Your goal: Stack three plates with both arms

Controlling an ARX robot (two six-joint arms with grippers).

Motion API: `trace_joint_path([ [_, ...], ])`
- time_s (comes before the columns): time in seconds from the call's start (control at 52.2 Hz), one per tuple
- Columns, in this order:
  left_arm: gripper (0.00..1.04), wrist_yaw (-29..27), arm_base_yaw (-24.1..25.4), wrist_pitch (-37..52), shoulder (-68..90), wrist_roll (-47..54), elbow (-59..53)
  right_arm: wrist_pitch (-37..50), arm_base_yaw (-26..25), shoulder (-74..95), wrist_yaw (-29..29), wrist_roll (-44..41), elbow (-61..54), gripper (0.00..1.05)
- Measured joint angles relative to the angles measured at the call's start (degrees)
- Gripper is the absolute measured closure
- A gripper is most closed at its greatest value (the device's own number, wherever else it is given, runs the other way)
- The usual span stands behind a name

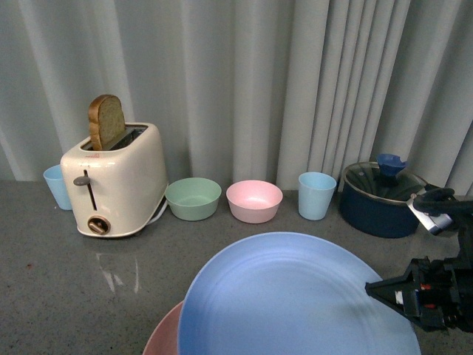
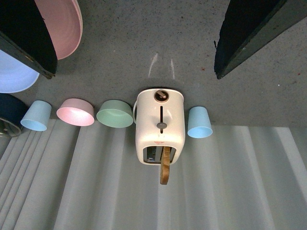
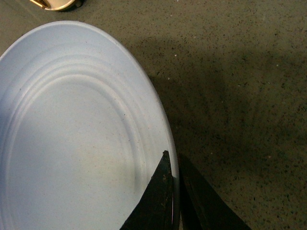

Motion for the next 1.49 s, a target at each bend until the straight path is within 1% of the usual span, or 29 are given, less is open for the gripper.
trace_joint_path([
  [0.191, 0.07, 0.0, 0.0, 0.0, 0.0, 0.0, 0.0, -2.6, 1.7, 1.5, -0.1, -0.5, 2.8, 1.02],
  [0.67, 0.07, 0.0, 0.0, 0.0, 0.0, 0.0, 0.0, -4.4, 4.9, 5.6, 0.9, -2.7, 5.0, 1.02],
  [0.804, 0.07, 0.0, 0.0, 0.0, 0.0, 0.0, 0.0, -6.5, 5.4, 6.4, 2.5, -3.0, 6.2, 1.02],
  [0.862, 0.07, 0.0, 0.0, 0.0, 0.0, 0.0, 0.0, -7.4, 5.4, 6.8, 2.6, -3.0, 6.7, 0.94],
  [0.919, 0.07, 0.0, 0.0, 0.0, 0.0, 0.0, 0.0, -7.9, 5.4, 6.9, 1.5, -3.0, 6.8, 0.84],
  [0.957, 0.07, 0.0, 0.0, 0.0, 0.0, 0.0, 0.0, -7.9, 5.3, 6.9, 1.0, -3.0, 6.8, 0.78],
  [1.091, 0.07, 0.0, 0.0, 0.0, 0.0, 0.0, 0.0, -7.2, 4.7, 6.5, 0.8, -2.3, 6.7, 0.57],
  [1.111, 0.07, 0.0, 0.0, 0.0, 0.0, 0.0, 0.0, -7.1, 4.6, 6.4, 0.8, -2.2, 6.7, 0.55],
  [1.206, 0.07, 0.0, 0.0, 0.0, 0.0, 0.0, 0.0, -5.8, 3.3, 3.9, 0.8, -0.8, 5.4, 0.37],
  [1.245, 0.07, 0.0, 0.0, 0.0, 0.0, 0.0, 0.0, -5.2, 2.9, 2.6, 0.9, -0.4, 4.6, 0.32],
  [1.264, 0.07, 0.0, 0.0, 0.0, 0.0, 0.0, 0.0, -4.7, 2.4, 1.1, 1.4, 0.1, 3.7, 0.27],
  [1.302, 0.07, 0.0, 0.0, 0.0, 0.0, 0.0, 0.0, -3.8, 1.8, -1.1, 3.0, 1.4, 2.4, 0.20],
  [1.321, 0.07, 0.0, 0.0, 0.0, 0.0, 0.0, 0.0, -3.6, 1.6, -1.7, 3.6, 1.7, 2.0, 0.18],
  [1.379, 0.07, 0.0, 0.0, 0.0, 0.0, 0.0, 0.0, -2.2, 0.9, -5.0, 7.7, 3.1, -0.2, 0.08],
  [1.417, 0.07, 0.0, 0.0, 0.0, 0.0, 0.0, 0.0, -2.1, 0.6, -6.1, 8.4, 3.8, -0.7, 0.05],
  [1.494, 0.07, 0.0, 0.0, 0.0, 0.0, 0.0, 0.0, -2.0, 0.1, -7.0, 8.9, 4.4, -1.0, 0.08],
])
